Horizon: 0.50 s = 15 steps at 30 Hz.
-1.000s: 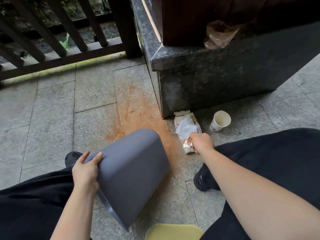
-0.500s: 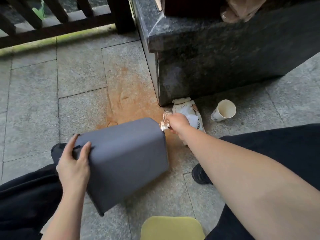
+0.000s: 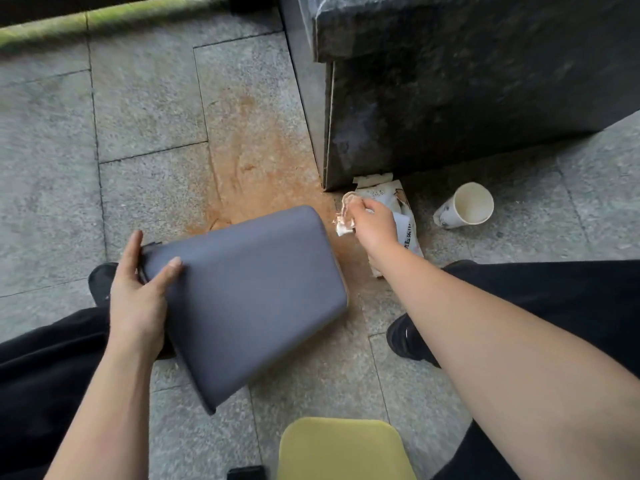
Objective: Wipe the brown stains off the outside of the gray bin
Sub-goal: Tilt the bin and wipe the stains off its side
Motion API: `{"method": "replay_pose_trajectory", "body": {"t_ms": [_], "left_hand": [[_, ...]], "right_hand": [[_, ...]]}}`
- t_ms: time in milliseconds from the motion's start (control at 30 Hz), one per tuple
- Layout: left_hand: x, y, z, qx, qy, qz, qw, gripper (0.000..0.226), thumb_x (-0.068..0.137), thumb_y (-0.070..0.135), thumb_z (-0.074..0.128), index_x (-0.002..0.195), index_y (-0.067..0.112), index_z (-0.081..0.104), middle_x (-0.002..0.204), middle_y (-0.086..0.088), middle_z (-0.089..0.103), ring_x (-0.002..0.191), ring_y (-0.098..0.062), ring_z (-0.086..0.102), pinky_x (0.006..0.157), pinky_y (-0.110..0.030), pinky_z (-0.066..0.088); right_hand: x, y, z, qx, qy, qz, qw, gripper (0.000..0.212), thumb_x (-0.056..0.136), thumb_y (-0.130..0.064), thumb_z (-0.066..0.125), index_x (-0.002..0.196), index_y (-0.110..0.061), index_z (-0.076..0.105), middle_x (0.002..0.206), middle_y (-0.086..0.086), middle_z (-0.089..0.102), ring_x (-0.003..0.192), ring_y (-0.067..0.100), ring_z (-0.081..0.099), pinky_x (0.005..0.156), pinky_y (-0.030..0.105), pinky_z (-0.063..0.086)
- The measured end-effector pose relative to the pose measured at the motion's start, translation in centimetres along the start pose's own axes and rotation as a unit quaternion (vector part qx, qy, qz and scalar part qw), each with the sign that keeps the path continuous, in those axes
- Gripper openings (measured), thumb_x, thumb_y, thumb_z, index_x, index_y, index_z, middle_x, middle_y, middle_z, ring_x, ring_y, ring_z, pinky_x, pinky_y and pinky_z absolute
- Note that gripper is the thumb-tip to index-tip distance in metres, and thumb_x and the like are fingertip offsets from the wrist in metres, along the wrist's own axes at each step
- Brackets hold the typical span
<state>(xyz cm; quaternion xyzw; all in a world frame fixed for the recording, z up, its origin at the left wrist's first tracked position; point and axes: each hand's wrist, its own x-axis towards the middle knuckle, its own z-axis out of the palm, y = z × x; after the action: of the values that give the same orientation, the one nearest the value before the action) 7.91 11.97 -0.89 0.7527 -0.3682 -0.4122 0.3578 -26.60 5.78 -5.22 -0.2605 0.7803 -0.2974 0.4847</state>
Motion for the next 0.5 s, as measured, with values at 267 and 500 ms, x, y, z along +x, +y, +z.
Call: {"method": "replay_pose_trajectory", "body": {"t_ms": [267, 500], "left_hand": [[0.0, 1.6, 2.5, 0.136, 0.036, 0.123, 0.982, 0.049, 0.106, 0.028, 0.042, 0.152, 0.041, 0.031, 0.14, 0.038, 0.035, 0.124, 0.032, 0.026, 0.101, 0.004, 0.018], [0.0, 1.8, 2.1, 0.149, 0.034, 0.072, 0.986, 0.056, 0.093, 0.04, 0.067, 0.145, 0.045, 0.045, 0.134, 0.027, 0.048, 0.11, 0.036, 0.034, 0.091, 0.008, 0.023]], "right_hand": [[2.1, -1.3, -0.7, -0.055, -0.048, -0.006, 0.997, 0.019, 0.097, -0.036, 0.045, 0.102, -0.023, 0.058, 0.088, -0.008, 0.057, 0.093, 0.025, 0.062, 0.082, 0.04, 0.054], [3.2, -3.2, 3.1, -0.15, -0.117, -0.048, 0.98, 0.027, 0.097, -0.03, 0.052, 0.112, -0.014, 0.068, 0.114, 0.007, 0.068, 0.107, 0.026, 0.06, 0.096, 0.043, 0.049]]}}
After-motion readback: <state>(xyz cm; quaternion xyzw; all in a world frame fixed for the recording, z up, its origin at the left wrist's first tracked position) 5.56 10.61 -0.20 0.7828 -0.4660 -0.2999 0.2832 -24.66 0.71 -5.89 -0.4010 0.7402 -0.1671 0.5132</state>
